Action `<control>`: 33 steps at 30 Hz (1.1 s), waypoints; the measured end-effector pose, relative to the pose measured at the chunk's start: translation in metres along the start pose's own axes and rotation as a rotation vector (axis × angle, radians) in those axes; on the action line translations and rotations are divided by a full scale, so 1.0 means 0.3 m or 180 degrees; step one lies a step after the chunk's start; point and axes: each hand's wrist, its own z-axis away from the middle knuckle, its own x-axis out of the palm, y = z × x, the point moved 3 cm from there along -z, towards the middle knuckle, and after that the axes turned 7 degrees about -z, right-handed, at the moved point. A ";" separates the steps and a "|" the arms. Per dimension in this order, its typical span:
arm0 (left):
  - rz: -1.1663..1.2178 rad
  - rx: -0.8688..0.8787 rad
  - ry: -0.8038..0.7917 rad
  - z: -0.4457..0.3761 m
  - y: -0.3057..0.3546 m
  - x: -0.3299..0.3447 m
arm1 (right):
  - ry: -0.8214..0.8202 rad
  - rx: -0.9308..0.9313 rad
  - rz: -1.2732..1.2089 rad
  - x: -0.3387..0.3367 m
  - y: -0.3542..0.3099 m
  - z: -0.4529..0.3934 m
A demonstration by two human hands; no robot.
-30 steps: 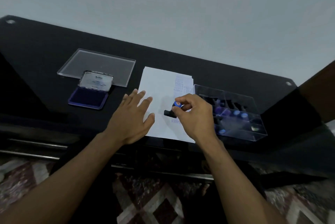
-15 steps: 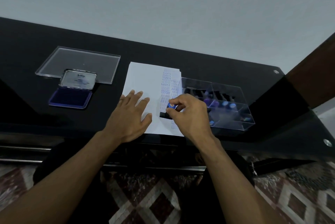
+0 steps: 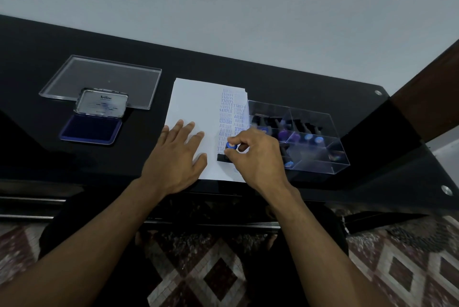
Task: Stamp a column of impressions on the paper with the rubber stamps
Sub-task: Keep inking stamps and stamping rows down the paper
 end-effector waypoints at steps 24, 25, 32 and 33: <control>0.0021 -0.0023 0.0035 0.001 -0.001 -0.003 | -0.0120 -0.0054 0.0246 0.021 0.002 -0.007; 0.0019 -0.0026 0.0030 0.001 0.000 -0.002 | -0.0158 -0.0048 0.0271 0.020 0.001 -0.008; 0.0029 -0.0002 0.0054 0.002 0.000 -0.003 | -0.0308 -0.0072 0.0347 0.015 -0.003 -0.012; 0.0025 -0.0005 0.0048 0.002 0.000 -0.003 | -0.0315 -0.0066 0.0342 0.015 -0.002 -0.013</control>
